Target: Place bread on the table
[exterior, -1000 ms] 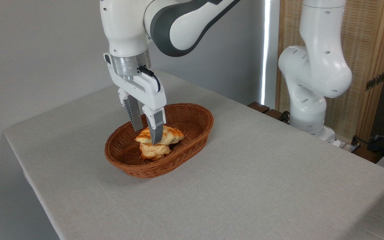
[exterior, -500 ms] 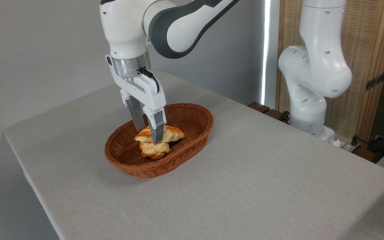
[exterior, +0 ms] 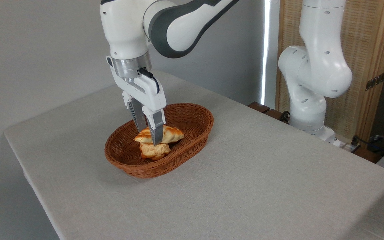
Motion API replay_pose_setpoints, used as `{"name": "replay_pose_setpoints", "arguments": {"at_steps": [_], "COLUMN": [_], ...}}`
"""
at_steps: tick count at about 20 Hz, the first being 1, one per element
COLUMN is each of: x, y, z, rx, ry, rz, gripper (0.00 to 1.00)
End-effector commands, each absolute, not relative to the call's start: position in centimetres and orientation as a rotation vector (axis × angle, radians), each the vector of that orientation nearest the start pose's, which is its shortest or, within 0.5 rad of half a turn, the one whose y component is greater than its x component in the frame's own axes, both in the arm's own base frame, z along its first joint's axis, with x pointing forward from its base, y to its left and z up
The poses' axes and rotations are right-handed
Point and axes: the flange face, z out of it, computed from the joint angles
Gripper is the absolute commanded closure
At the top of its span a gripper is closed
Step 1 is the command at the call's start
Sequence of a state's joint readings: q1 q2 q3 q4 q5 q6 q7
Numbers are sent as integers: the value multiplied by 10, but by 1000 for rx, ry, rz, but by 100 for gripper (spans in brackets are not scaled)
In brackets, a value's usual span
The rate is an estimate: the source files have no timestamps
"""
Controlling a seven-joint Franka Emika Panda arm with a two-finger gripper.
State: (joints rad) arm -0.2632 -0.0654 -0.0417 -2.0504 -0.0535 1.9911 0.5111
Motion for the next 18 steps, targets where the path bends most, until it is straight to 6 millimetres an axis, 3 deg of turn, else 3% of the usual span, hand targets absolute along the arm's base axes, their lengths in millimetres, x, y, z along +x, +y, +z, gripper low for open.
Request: {"name": "replay_pose_setpoints", "arguments": {"at_steps": [1, 14, 18], "x": [508, 508, 513], "y": [-158, -154, -150], "z": [473, 479, 494], "rx": [-2918, -2922, -2930], "ry": [1251, 1237, 1210], "rz": [-33, -53, -94], "gripper": [61, 71, 71]}}
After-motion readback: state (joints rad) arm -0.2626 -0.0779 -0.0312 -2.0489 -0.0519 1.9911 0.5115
